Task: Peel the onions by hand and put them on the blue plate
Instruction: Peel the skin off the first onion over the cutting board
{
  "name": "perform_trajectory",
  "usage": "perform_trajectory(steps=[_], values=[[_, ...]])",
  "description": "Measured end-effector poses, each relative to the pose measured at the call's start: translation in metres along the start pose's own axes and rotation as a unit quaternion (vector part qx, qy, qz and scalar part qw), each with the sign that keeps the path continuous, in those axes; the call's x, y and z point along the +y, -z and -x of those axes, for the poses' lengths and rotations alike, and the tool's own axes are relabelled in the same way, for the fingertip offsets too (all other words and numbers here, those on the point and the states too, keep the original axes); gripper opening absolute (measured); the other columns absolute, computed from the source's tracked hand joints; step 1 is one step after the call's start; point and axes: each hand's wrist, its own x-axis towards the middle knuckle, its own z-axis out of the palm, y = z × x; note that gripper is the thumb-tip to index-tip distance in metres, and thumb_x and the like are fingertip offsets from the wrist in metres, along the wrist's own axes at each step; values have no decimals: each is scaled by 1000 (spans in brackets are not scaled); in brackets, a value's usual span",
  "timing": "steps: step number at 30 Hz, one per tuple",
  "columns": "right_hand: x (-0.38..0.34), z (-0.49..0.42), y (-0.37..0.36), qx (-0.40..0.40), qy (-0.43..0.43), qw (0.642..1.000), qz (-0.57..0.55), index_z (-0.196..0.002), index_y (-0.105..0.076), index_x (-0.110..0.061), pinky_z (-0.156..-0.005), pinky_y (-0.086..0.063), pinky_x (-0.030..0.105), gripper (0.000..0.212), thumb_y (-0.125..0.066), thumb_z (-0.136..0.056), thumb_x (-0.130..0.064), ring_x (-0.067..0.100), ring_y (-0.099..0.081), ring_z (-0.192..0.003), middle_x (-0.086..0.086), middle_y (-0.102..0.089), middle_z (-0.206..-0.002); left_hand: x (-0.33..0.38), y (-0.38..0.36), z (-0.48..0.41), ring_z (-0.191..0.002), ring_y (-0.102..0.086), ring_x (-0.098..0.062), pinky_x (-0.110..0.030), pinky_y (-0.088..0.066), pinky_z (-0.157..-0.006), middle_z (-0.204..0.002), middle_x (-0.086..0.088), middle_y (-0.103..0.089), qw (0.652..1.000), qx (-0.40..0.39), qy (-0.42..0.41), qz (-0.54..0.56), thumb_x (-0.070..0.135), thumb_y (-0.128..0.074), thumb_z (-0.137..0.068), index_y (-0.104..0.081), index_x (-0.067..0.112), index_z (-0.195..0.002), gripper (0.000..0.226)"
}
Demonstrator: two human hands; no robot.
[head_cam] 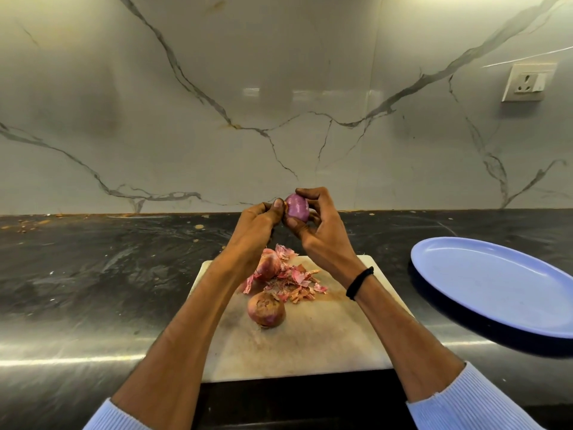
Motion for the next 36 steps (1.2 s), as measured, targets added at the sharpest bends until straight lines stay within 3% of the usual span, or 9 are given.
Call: perform_trajectory(steps=[3, 7, 11, 15, 19, 24, 28, 31, 36], values=[[-1, 2, 0, -12, 2, 1000, 10, -120, -47, -22, -90, -51, 17, 48, -75, -85, -4, 9, -59, -109, -7, -57, -118, -5, 2, -4, -68, -45, -9, -22, -38, -62, -81, -3, -56, 999, 9, -16, -37, 23, -44, -107, -65, 11, -99, 26], [-3, 3, 1, -22, 21, 999, 37, -117, -49, -18, -85, -50, 12, 43, -75, -85, -5, 8, -61, -103, -2, -59, -115, -11, 3, -4, -72, -47, -11, -23, -40, -63, -84, -2, -56, 963, 55, -122, -236, 9, -42, -104, -59, 5, -97, 18], [-4, 2, 6, -35, 6, 999, 9, -116, -50, -22, -90, -57, 29, 42, -73, -86, -4, 21, -66, -105, 4, -63, -115, -8, 7, -4, -67, -45, -6, -14, -34, -56, -77, 5, -51, 917, 63, -201, -338, -1, -43, -100, -54, 7, -92, 16], [-7, -1, 18, -58, -58, 981, -174, -113, -52, -14, -88, -59, 38, 40, -64, -87, 13, 30, -67, -105, 12, -63, -119, -3, 16, -7, -63, -47, 1, -12, -37, -59, -75, 5, -56, 953, -10, -193, -235, 4, -45, -103, -62, 10, -90, 22], [-3, -2, 32, -85, -93, 958, -259, -126, -49, -1, -92, -56, 50, 45, -68, -86, 4, 45, -63, -112, 31, -59, -127, -7, 17, -5, -67, -44, -7, -16, -37, -61, -73, -2, -53, 978, -51, -148, -141, 5, -43, -105, -64, 5, -89, 27], [-9, -4, 37, -72, -131, 920, -362, -126, -52, -5, -89, -54, 55, 48, -66, -80, -6, 43, -63, -113, 26, -61, -126, 4, 7, 3, -72, -54, -14, -27, -49, -71, -75, -5, -56, 984, -32, -75, 159, 8, -40, -105, -61, 7, -92, 24], [-9, -5, 32, -55, -110, 938, -324, -123, -53, -11, -89, -59, 45, 47, -69, -79, -7, 41, -63, -115, 27, -56, -133, 3, 11, 0, -92, -60, -20, -38, -56, -88, -94, -7, -61, 992, -19, -94, 80, 0, -51, -99, -62, 12, -95, 16], [-6, -6, 33, -25, -87, 960, -264, -118, -55, -16, -93, -57, 44, 41, -68, -84, 3, 37, -62, -118, 20, -53, -138, -1, 17, -3, -102, -65, -9, -25, -56, -83, -107, 4, -67, 988, 22, -137, -69, -8, -57, -94, -66, 24, -102, 35], [-6, -5, 31, -6, -75, 975, -211, -117, -55, -15, -93, -57, 40, 43, -65, -86, 12, 25, -65, -113, 2, -59, -127, -1, 14, -4, -98, -67, 0, -15, -54, -85, -102, 10, -72, 956, 44, -253, -142, 9, -70, -89, -72, 18, -107, 20]])
